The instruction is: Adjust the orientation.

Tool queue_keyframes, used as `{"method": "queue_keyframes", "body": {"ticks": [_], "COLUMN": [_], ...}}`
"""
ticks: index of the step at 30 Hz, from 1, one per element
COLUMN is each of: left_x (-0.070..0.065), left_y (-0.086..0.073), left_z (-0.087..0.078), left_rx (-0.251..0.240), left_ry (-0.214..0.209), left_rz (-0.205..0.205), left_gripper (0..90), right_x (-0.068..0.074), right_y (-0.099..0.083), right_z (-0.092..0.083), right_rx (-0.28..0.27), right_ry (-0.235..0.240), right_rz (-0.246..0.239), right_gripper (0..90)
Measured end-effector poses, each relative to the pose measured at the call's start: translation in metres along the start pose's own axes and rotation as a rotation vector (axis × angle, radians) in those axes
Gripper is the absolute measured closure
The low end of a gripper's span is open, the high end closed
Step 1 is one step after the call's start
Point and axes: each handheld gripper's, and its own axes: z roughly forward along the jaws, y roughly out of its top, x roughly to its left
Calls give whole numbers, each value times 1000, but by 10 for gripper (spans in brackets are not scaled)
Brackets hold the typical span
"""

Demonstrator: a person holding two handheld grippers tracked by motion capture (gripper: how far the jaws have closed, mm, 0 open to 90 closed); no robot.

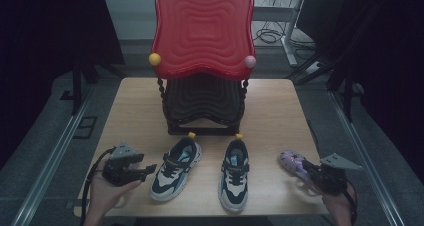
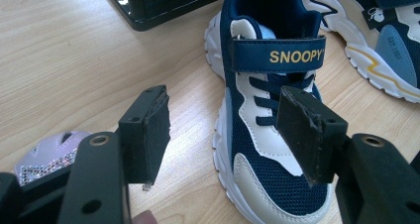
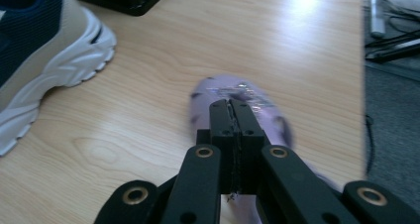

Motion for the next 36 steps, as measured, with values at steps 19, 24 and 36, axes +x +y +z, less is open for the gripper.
{"method": "queue_keyframes", "body": {"ticks": [19, 24, 36], "left_x": [-2, -2, -3], "left_y": [-1, -1, -1], "left_z": [0, 1, 0], "left_rx": [3, 4, 6], "left_ry": [9, 9, 5], "left_rz": [4, 4, 8], "left_gripper": [373, 373, 373], "right_x": [-66, -63, -50], "right_y": [-41, -42, -41], "right_z": [-10, -9, -17], "right_rx": [67, 81, 126], "right_ry": [-130, -102, -49], "right_rz": [134, 131, 124], "right_gripper": [897, 898, 899]}}
